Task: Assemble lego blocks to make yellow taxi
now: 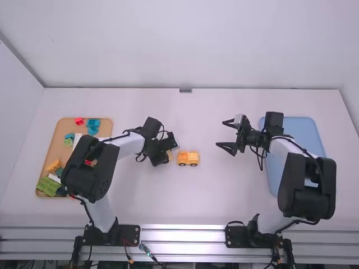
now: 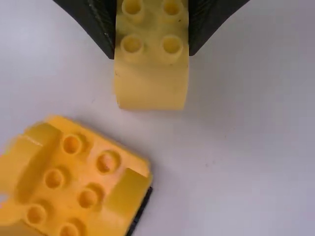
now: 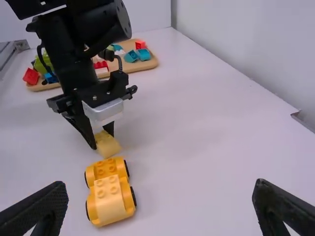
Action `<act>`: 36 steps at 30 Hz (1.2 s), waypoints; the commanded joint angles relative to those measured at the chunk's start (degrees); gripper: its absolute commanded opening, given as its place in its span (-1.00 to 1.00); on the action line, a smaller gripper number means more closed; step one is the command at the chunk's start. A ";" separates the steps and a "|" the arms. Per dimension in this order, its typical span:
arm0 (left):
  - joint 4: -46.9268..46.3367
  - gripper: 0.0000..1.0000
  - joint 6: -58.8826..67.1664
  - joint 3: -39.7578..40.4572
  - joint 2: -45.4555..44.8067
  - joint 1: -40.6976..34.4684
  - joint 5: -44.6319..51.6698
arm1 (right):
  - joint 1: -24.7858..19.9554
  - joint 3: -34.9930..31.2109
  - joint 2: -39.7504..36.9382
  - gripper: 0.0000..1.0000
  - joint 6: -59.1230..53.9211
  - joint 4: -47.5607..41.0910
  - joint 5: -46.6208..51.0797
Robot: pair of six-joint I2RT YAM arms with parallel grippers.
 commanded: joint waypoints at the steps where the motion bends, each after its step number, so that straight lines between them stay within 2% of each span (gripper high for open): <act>1: -0.68 -0.96 -9.81 0.04 0.48 -0.07 0.22 | 0.85 -0.66 -1.20 0.97 0.28 0.31 -0.83; 13: 2.56 -0.96 -30.12 0.02 0.48 -0.07 0.24 | 4.50 -0.66 -1.20 0.98 0.24 1.11 1.09; 19: 3.19 -0.96 -41.33 0.02 0.48 -0.07 0.42 | 3.85 -0.66 -1.20 0.98 0.26 1.11 0.92; 22: 2.95 -0.95 -49.31 0.04 0.48 -0.04 -2.60 | 3.43 -0.66 -1.20 0.97 0.26 1.03 0.87; 27: 0.94 -0.95 -79.54 0.02 0.48 -0.04 -18.58 | 3.21 -0.66 -1.20 0.98 0.26 0.94 0.70; 32: -0.42 -0.95 -91.62 0.83 0.48 -0.07 -17.07 | 3.23 -0.66 -1.20 0.98 0.26 1.25 0.72; 36: -10.19 -0.95 -114.73 4.02 0.48 -0.07 -16.15 | 3.23 -0.66 -1.20 0.98 0.24 1.31 0.70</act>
